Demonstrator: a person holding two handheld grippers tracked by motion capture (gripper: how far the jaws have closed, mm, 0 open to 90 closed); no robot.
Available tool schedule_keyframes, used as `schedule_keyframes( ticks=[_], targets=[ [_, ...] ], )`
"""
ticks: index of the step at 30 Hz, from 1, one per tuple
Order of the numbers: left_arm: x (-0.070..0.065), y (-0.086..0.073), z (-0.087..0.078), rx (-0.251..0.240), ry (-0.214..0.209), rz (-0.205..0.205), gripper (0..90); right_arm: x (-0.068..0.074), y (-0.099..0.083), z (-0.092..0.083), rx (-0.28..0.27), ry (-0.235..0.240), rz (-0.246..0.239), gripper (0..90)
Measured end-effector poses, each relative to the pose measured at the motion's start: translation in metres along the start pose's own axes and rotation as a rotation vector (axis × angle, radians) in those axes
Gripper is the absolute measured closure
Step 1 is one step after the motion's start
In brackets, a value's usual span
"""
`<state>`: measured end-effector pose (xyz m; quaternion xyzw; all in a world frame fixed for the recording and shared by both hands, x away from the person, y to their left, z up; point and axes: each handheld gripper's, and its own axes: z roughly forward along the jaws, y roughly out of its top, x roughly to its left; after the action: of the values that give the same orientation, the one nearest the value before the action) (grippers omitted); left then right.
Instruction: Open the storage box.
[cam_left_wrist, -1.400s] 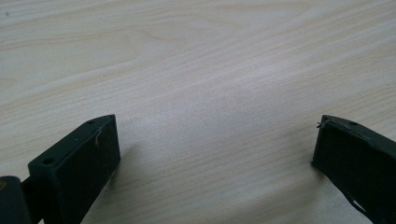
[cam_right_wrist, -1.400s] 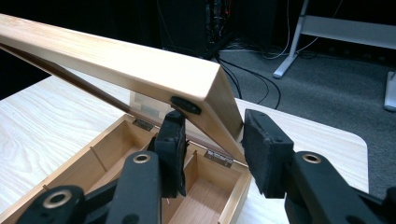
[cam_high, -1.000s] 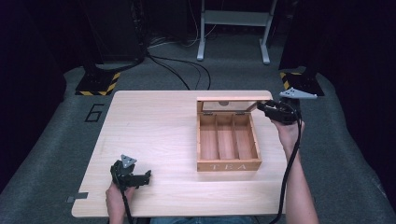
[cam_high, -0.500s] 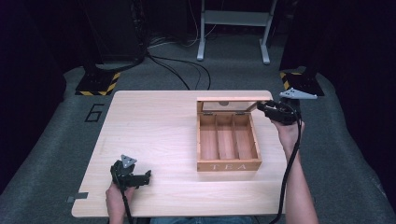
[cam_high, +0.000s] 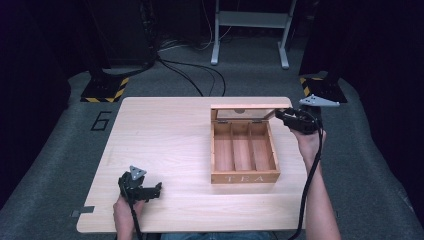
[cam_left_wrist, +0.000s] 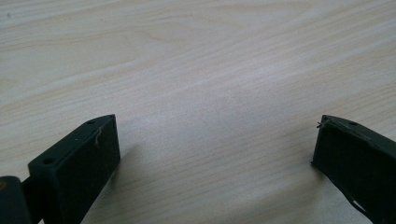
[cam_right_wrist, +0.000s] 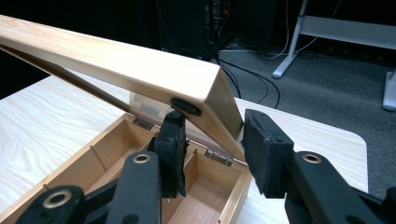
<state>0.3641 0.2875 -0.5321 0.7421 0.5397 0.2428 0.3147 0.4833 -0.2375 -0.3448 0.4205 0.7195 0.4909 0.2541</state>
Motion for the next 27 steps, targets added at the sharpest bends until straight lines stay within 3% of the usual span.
schedule_keyframes(
  ticks=[16,27],
  targets=[
    [0.0,0.0,0.0,0.001,-0.002,-0.005,0.4,0.01,-0.026,-0.013,-0.003,0.016,0.001,56.3],
    [0.0,0.0,0.0,0.002,-0.004,-0.006,0.4,0.022,-0.062,-0.021,0.036,0.02,0.005,53.5]
  ],
)
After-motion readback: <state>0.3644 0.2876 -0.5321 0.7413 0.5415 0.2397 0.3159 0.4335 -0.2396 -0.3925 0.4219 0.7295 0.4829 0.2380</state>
